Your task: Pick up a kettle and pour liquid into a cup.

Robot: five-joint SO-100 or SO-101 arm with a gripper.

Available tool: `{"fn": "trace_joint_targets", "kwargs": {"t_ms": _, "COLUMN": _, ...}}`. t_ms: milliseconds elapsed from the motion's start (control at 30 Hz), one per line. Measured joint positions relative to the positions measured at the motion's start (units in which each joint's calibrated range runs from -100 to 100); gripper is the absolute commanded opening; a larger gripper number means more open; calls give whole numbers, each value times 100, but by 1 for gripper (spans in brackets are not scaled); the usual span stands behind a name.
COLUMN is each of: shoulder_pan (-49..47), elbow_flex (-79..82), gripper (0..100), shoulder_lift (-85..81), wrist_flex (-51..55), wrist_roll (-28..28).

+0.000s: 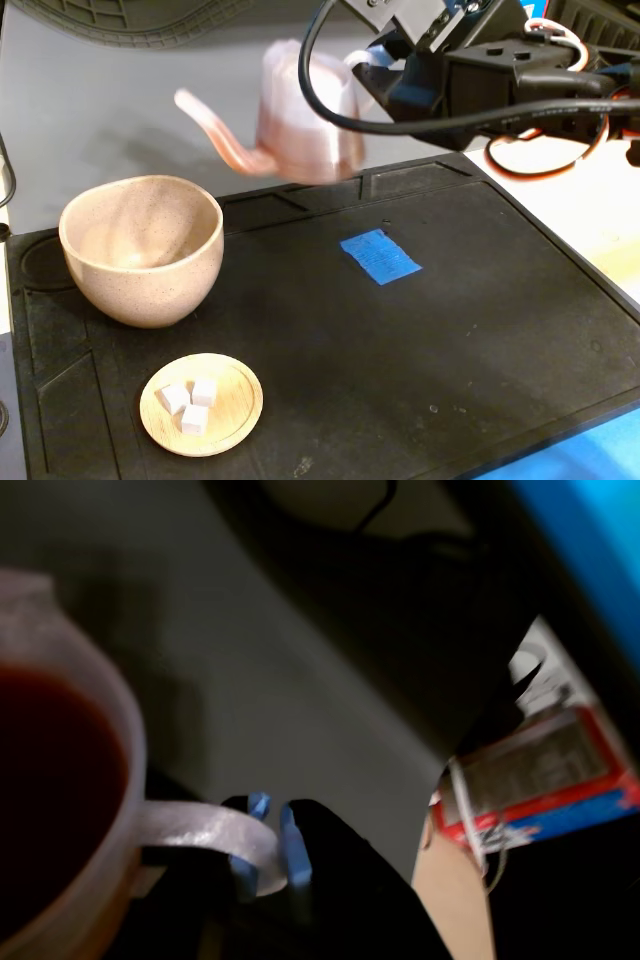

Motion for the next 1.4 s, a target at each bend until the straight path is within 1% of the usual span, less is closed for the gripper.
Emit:
{"fn": "trace_joint_targets", "kwargs": {"t_ms": 33, "shoulder_pan": 0, "elbow_flex": -243, "gripper": 1, "shoulder_lift": 128, "wrist_flex": 0, "wrist_roll": 115}}
{"fn": "trace_joint_targets", "kwargs": {"t_ms": 133, "shoulder_pan": 0, "elbow_flex": -253, "gripper": 1, "shoulder_lift": 197, "wrist_flex": 0, "wrist_roll": 340}}
{"fn": "trace_joint_targets", "kwargs": {"t_ms": 233, "shoulder_pan": 0, "elbow_flex": -263, "gripper": 1, "shoulder_lift": 197, "wrist_flex": 0, "wrist_roll": 896}}
{"fn": "trace_joint_targets", "kwargs": {"t_ms": 400, "shoulder_pan": 0, "elbow_flex": -263, "gripper": 1, "shoulder_lift": 197, "wrist_flex": 18, "wrist_roll": 1336}}
{"fn": "trace_joint_targets", "kwargs": {"t_ms": 500, "shoulder_pan": 0, "elbow_flex": -662, "gripper": 1, "shoulder_lift": 197, "wrist_flex": 630, "wrist_roll": 1351}}
{"fn": "trace_joint_targets", "kwargs": {"t_ms": 533, "shoulder_pan": -8, "elbow_flex": -750, "gripper": 1, "shoulder_lift": 205, "wrist_flex": 656, "wrist_roll": 1351}}
{"fn": "trace_joint_targets", "kwargs": {"t_ms": 600, "shoulder_pan": -166, "elbow_flex": -750, "gripper": 1, "shoulder_lift": 274, "wrist_flex": 656, "wrist_roll": 1351}}
{"fn": "trace_joint_targets", "kwargs": {"t_ms": 700, "shoulder_pan": -302, "elbow_flex": -1373, "gripper": 1, "shoulder_lift": 865, "wrist_flex": 656, "wrist_roll": 1357}}
{"fn": "trace_joint_targets", "kwargs": {"t_ms": 800, "shoulder_pan": -333, "elbow_flex": -1529, "gripper": 1, "shoulder_lift": 925, "wrist_flex": 656, "wrist_roll": 1734}}
{"fn": "trace_joint_targets", "kwargs": {"t_ms": 933, "shoulder_pan": -333, "elbow_flex": -1568, "gripper": 1, "shoulder_lift": 976, "wrist_flex": 656, "wrist_roll": 1760}}
{"fn": "trace_joint_targets", "kwargs": {"t_ms": 1100, "shoulder_pan": -333, "elbow_flex": -1568, "gripper": 1, "shoulder_lift": 976, "wrist_flex": 656, "wrist_roll": 2048}}
{"fn": "trace_joint_targets", "kwargs": {"t_ms": 1167, "shoulder_pan": -348, "elbow_flex": -1870, "gripper": 1, "shoulder_lift": 1027, "wrist_flex": 656, "wrist_roll": 2289}}
{"fn": "trace_joint_targets", "kwargs": {"t_ms": 1400, "shoulder_pan": -348, "elbow_flex": -2016, "gripper": 1, "shoulder_lift": 1036, "wrist_flex": 656, "wrist_roll": 2289}}
